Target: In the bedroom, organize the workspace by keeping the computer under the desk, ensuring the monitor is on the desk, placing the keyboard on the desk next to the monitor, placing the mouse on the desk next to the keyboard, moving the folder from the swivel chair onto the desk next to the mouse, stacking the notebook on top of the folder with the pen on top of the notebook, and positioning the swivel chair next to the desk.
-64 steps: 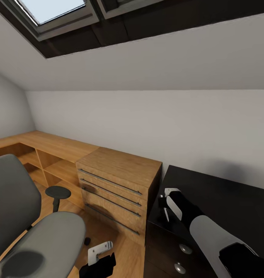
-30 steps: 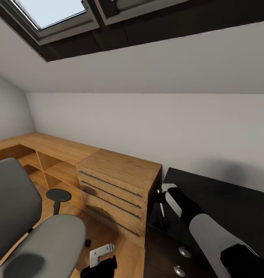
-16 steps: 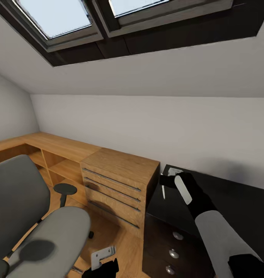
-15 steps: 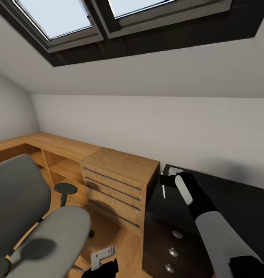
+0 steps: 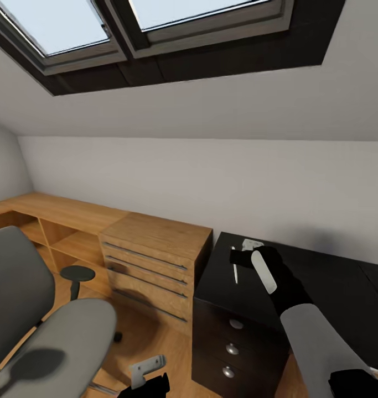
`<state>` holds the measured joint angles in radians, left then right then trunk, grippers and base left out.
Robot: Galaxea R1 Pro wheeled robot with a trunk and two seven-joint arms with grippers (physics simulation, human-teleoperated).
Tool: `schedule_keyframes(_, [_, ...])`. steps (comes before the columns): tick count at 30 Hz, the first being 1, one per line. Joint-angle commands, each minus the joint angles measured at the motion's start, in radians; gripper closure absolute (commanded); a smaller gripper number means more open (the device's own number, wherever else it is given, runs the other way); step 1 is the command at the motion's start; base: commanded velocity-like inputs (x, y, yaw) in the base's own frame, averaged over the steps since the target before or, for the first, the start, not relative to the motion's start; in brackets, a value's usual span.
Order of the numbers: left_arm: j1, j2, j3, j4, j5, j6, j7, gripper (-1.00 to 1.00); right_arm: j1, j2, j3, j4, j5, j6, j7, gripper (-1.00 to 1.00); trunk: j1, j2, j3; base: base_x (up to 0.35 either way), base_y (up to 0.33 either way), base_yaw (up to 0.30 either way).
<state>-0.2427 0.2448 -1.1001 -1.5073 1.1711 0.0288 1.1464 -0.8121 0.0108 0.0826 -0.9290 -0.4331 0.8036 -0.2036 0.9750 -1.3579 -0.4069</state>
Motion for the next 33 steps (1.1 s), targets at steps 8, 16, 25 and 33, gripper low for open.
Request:
schedule_keyframes(8, [-0.001,-0.063,0.009,0.111,0.001,0.002,0.009,-1.00,-0.001,-0.006,-0.008,-0.002,-0.012,0.013,-0.010,1.00,0.000,-0.001,-0.001,0.000,0.000,-0.234])
schedule_keyframes(16, [-0.001,-0.071,0.013,0.568,0.085,-0.004,-0.120,-1.00,-0.001,-0.011,-0.039,-0.014,-0.012,0.049,-0.009,1.00,0.000,-0.001,-0.001,0.000,0.000,-0.014])
schedule_keyframes(25, [-0.001,-0.071,0.078,0.755,0.100,-0.004,-0.382,-1.00,0.011,-0.008,-0.038,-0.014,-0.013,0.044,-0.008,1.00,0.000,-0.001,0.002,0.000,0.000,-0.086])
schedule_keyframes(33, [-0.001,-0.072,0.080,0.764,0.101,-0.004,-0.392,-1.00,0.013,-0.013,-0.080,-0.014,-0.012,0.048,-0.008,1.00,0.000,-0.001,0.007,0.000,0.000,-0.244])
